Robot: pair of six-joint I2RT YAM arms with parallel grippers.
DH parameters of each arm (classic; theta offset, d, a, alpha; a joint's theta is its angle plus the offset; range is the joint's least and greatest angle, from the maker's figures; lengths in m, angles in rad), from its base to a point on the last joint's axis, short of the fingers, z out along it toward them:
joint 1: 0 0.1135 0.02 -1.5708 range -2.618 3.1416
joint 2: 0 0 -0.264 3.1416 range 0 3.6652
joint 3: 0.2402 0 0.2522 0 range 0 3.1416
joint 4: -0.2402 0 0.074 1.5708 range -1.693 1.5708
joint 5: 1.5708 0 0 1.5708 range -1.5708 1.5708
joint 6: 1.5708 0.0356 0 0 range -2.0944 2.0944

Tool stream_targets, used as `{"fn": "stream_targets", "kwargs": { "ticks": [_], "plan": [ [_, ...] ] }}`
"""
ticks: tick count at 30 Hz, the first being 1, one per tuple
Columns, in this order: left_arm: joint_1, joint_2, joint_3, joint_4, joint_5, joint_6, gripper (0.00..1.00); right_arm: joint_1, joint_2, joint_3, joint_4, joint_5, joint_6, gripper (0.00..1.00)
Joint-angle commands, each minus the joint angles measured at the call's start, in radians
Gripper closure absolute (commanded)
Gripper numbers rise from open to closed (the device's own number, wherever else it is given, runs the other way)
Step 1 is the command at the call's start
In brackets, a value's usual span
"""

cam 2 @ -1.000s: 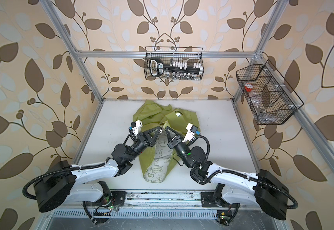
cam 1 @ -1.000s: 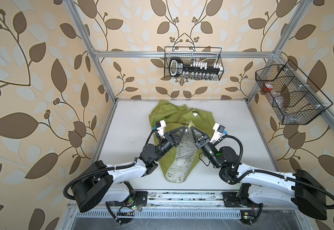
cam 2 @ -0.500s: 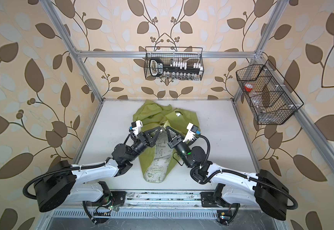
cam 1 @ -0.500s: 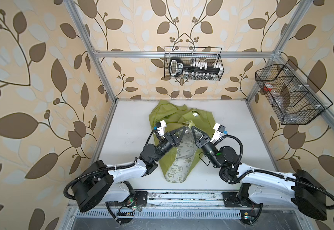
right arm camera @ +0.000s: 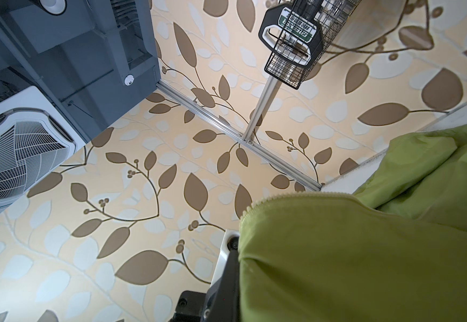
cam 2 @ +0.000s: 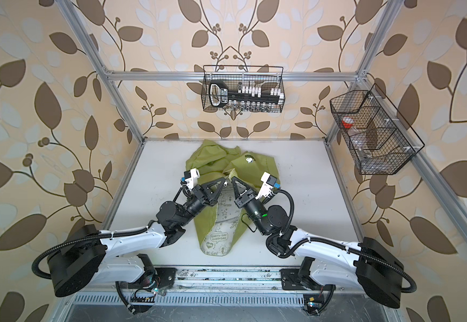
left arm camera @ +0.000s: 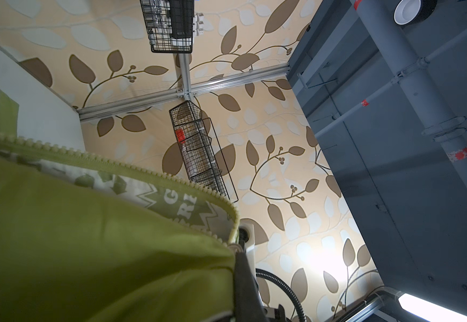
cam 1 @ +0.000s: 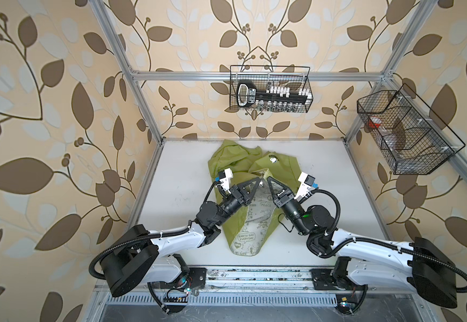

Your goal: Zip up the jacket

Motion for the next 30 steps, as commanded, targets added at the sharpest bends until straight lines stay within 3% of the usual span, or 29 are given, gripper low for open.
{"fn": "stream_targets", "kwargs": {
  "ticks": [1,30],
  "plan": [
    [0.007,-0.013,0.041,0.086,0.016,-0.001,1.0,0.01,-0.001,-0.024,0.038,-0.012,0.012,1.0],
    [0.008,0.0,0.069,0.087,0.041,-0.003,1.0,0.007,-0.019,-0.034,0.041,-0.028,0.043,1.0]
  ]
}}
